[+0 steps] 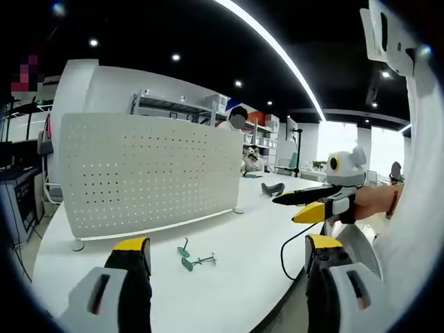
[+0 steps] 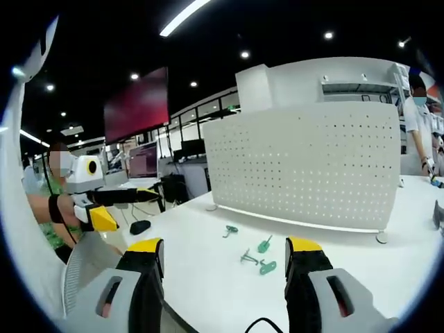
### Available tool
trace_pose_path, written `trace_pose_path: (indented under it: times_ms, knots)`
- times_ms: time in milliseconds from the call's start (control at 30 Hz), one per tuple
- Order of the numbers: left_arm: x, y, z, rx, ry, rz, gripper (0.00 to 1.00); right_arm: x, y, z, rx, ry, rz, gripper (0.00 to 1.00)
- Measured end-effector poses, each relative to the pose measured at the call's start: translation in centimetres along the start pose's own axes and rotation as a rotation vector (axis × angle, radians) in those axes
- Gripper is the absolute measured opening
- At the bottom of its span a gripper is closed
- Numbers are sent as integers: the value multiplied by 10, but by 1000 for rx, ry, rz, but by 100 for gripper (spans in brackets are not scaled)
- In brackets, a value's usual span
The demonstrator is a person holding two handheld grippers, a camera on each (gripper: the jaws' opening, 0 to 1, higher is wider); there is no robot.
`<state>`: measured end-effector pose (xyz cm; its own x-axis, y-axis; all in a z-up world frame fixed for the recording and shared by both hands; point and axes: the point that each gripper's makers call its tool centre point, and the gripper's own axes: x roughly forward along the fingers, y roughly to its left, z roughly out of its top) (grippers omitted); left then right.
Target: Insert the hook assembly into the mounting plate slot until the hook locks in place.
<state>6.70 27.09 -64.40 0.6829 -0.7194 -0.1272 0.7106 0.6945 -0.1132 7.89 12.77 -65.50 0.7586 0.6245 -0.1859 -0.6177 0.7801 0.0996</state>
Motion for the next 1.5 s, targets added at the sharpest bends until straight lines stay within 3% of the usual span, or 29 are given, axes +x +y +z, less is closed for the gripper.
trace_pose_path:
  times_ms: [467, 1067, 1500]
  knots:
    - [11, 3, -6, -1, 21, -8, 94, 6, -7, -7, 17, 11, -6, 72]
    - [31, 4, -19, -12, 44, -65, 93, 5, -15, -7, 29, 16, -36, 70]
    - [47, 2, -37, -24, 108, -126, 91, 4, -9, -9, 21, 39, -36, 67]
